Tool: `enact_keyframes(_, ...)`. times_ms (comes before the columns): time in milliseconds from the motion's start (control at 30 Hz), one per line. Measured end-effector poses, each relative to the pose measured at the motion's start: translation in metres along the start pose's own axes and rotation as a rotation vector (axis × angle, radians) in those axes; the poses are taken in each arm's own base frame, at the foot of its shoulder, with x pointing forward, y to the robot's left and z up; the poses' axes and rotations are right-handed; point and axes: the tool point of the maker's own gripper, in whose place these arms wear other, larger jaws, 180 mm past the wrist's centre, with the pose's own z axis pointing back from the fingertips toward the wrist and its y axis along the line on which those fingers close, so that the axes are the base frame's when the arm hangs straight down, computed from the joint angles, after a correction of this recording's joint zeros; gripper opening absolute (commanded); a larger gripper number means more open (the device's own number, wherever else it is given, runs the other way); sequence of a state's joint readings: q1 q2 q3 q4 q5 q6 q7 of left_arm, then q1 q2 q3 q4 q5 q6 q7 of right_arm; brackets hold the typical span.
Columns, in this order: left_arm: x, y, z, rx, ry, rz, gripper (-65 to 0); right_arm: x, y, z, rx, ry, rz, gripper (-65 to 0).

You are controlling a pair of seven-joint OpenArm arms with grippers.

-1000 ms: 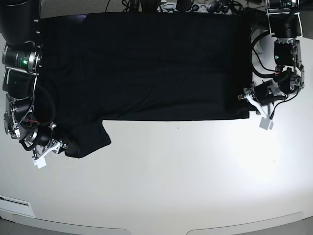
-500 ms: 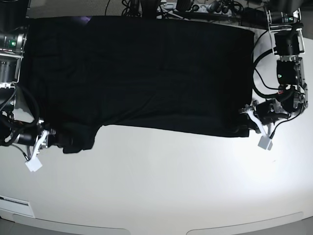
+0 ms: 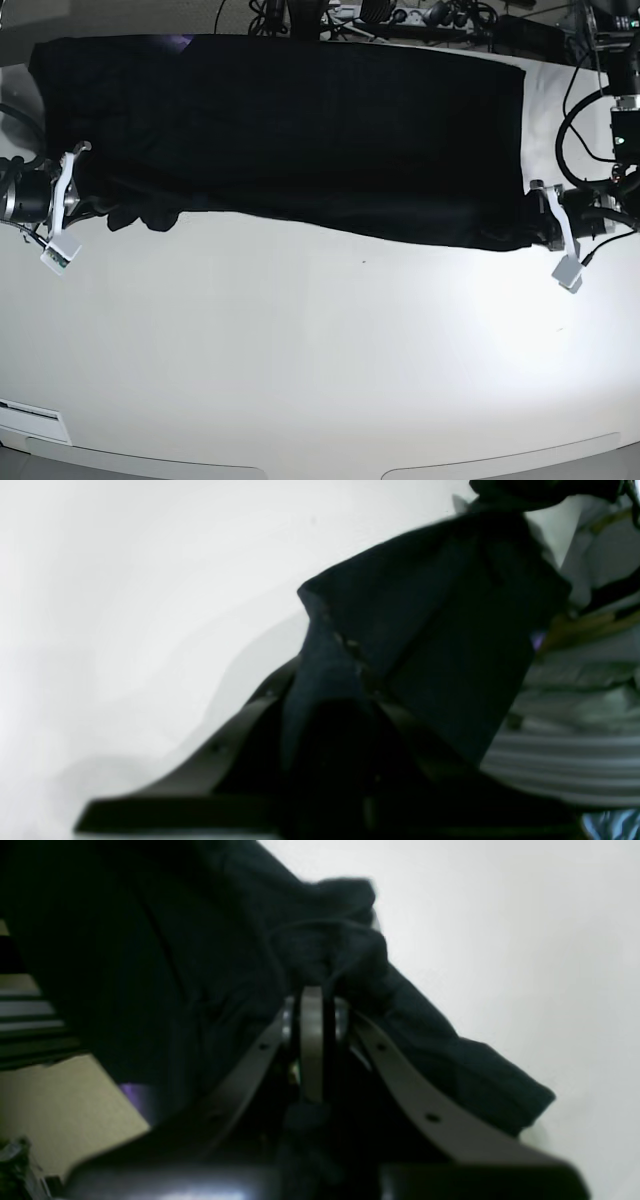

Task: Fold the T-shirt properly
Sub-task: 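Grasp the hem corners and fold the hem up onto the collar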

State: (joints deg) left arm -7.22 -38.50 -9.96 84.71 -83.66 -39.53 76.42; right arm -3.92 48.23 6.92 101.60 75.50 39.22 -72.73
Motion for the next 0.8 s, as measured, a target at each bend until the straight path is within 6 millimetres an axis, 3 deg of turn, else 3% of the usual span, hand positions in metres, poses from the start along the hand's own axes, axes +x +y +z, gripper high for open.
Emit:
enact_keyframes(167, -0.019, -0.002, 0.012, 0.025, 0.074, -0.013, -65.0, -0.020, 0.008, 0.007, -0.011, 0.035, -0.020, -65.0)
enact_keyframes(300, -0.027, -0.017, 0.009, 0.005, 0.108, -0.049, -65.0, -0.020, 0.005, 0.022, -0.035, 0.009, -0.046, -65.0)
enact_keyframes(367, -0.029, -0.026, 0.010, -0.002, 0.130, -0.086, -65.0, -0.021, 0.016, 0.027, 0.026, 0.002, -0.070, -65.0)
enact_keyframes(600, -0.035, -0.067, 0.005, -0.058, 0.182, -0.214, -65.0, -0.048, 0.029, 0.021, 0.065, 0.072, -0.101, -65.0)
enact_keyframes(700, -0.046, -0.073, 0.005, -0.072, 0.212, -0.207, -65.0, -0.058, 0.036, 0.018, 0.086, 0.091, -0.118, -65.0)
enact_keyframes(800, -0.056, -0.071, 0.007, -0.068, 0.247, -0.197, -65.0, -0.063, 0.023, 0.016, 0.008, 0.100, -0.108, -65.0)
